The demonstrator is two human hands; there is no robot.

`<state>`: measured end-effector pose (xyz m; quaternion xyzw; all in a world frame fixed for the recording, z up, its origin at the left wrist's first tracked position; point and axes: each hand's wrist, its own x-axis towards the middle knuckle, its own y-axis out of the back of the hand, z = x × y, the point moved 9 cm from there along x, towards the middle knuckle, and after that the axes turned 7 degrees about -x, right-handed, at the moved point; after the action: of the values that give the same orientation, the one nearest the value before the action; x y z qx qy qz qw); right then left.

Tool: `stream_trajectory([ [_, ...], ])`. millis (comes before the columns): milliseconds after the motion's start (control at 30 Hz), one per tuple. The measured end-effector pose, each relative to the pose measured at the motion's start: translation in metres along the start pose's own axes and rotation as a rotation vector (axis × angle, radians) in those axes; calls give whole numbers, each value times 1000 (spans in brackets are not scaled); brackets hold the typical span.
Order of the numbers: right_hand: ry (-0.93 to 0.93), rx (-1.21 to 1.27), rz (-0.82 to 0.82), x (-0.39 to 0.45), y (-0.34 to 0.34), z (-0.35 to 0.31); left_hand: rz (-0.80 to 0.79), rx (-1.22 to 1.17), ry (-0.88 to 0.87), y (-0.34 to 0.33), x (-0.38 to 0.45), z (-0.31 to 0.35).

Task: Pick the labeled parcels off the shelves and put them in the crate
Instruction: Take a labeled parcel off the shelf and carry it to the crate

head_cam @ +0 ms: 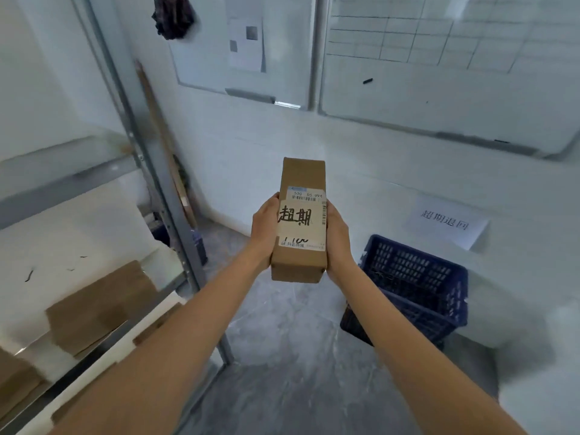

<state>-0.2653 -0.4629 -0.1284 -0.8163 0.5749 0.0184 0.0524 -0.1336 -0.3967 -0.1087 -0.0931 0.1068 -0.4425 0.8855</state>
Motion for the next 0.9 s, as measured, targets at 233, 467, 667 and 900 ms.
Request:
stream_trajectory([
  [233, -186, 73, 186, 67, 77, 48, -184, 32, 194, -87, 82, -88],
  [467, -384, 29, 418, 129, 194, 127, -350, 127, 342, -186, 124, -191],
  [667, -452, 18, 418, 186, 263, 166, -424, 270, 352, -260, 171, -254],
  [900, -540, -14, 397, 267, 327, 212, -357, 262, 602, -322, 233, -350],
])
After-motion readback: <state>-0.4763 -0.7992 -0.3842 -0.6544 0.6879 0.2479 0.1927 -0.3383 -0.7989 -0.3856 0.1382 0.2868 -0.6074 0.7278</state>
